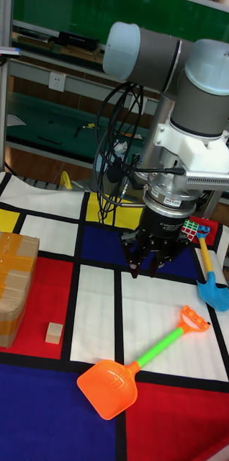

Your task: Use a shovel to scoop up an object

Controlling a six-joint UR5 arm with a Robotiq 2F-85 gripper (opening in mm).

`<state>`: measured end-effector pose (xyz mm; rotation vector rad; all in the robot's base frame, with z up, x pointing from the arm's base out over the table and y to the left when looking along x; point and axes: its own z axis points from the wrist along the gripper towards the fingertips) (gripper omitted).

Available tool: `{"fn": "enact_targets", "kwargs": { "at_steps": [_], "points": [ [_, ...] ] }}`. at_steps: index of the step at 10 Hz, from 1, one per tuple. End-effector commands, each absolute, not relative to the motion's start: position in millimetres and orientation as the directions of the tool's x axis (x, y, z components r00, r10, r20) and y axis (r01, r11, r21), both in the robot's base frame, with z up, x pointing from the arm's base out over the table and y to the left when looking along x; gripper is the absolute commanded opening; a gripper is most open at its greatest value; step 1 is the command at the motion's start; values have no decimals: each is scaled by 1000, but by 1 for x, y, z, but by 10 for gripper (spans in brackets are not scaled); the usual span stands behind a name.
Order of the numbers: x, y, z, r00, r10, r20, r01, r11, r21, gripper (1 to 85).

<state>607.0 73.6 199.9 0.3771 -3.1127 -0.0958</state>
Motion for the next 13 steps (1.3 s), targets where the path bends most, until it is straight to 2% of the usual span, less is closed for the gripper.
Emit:
{"fn": "enact_targets", "kwargs": {
  "at_steps": [1, 2, 3, 4, 5, 6, 8, 10, 13],
  "points": [
    [617, 85, 202, -968, -246, -54, -250, 964, 96, 353],
    [614, 93, 203, -953, -298, -55, -303, 944, 127, 353],
    [626, 88, 203, -962, -258, -89, -266, 959, 97, 350],
    [619, 79, 202, -965, -255, -54, -259, 963, 72, 337],
    [621, 76, 202, -970, -236, -58, -239, 969, 61, 280],
    [617, 74, 201, -975, -219, -42, -221, 973, 57, 267],
    [602, 69, 201, -987, -156, 25, -155, 987, 48, 287],
    [606, 63, 201, -993, -114, 13, -114, 993, 22, 310],
    [604, 60, 201, -988, -151, 20, -150, 989, 15, 310]
  ]
}}
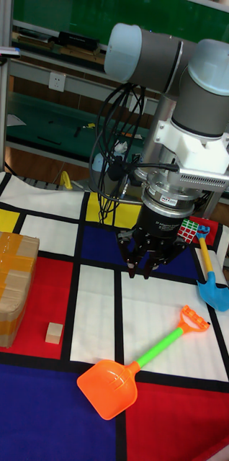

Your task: Use a shovel to scoop up an object

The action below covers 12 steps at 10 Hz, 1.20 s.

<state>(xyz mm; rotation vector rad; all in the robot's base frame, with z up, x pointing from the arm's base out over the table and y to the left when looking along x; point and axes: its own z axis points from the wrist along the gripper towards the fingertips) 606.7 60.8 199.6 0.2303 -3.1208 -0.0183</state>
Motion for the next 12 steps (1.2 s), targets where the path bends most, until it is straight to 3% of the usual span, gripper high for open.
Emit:
{"fn": "enact_targets", "kwargs": {
  "at_steps": [1, 3, 8, 9, 12],
  "points": [
    [602, 61, 201, -984, -175, 28, -174, 984, 20, 310],
    [595, 62, 201, -976, -213, 52, -212, 977, 31, 323],
    [610, 79, 202, -969, -246, -21, -247, 966, 82, 330],
    [608, 88, 203, -966, -256, -22, -257, 960, 115, 400],
    [607, 85, 202, -969, -245, -13, -245, 964, 106, 420]
  ]
}}
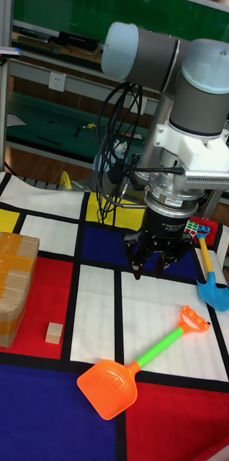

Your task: Use a shovel to scoop up an object

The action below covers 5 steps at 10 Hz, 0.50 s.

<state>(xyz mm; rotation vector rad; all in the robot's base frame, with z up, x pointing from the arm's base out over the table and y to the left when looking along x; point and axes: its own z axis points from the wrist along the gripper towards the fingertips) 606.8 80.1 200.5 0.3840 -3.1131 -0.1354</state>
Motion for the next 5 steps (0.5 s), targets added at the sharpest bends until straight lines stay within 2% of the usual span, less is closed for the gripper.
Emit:
{"fn": "enact_targets", "kwargs": {
  "at_steps": [1, 5],
  "points": [
    [606, 85, 202, -969, -248, -11, -248, 963, 108, 423],
    [625, 94, 195, -958, -287, -16, -286, 951, 117, 463]
  ]
}}
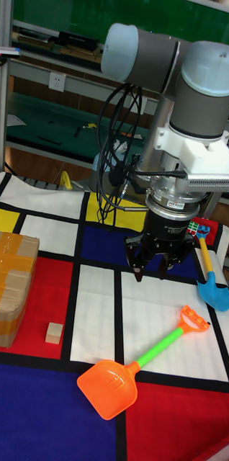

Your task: Use a shovel to scoop up an object

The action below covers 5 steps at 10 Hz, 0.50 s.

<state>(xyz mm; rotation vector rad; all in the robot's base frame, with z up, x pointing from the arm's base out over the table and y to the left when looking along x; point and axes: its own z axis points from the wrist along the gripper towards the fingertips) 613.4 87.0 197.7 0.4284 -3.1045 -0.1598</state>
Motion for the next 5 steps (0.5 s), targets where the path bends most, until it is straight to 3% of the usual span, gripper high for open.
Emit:
{"fn": "enact_targets", "kwargs": {
  "at_steps": [1, 5],
  "points": [
    [633, 96, 191, -957, -290, -16, -289, 950, 114, 463],
    [639, 92, 184, -957, -290, 29, -286, 953, 100, 470]
  ]
}}
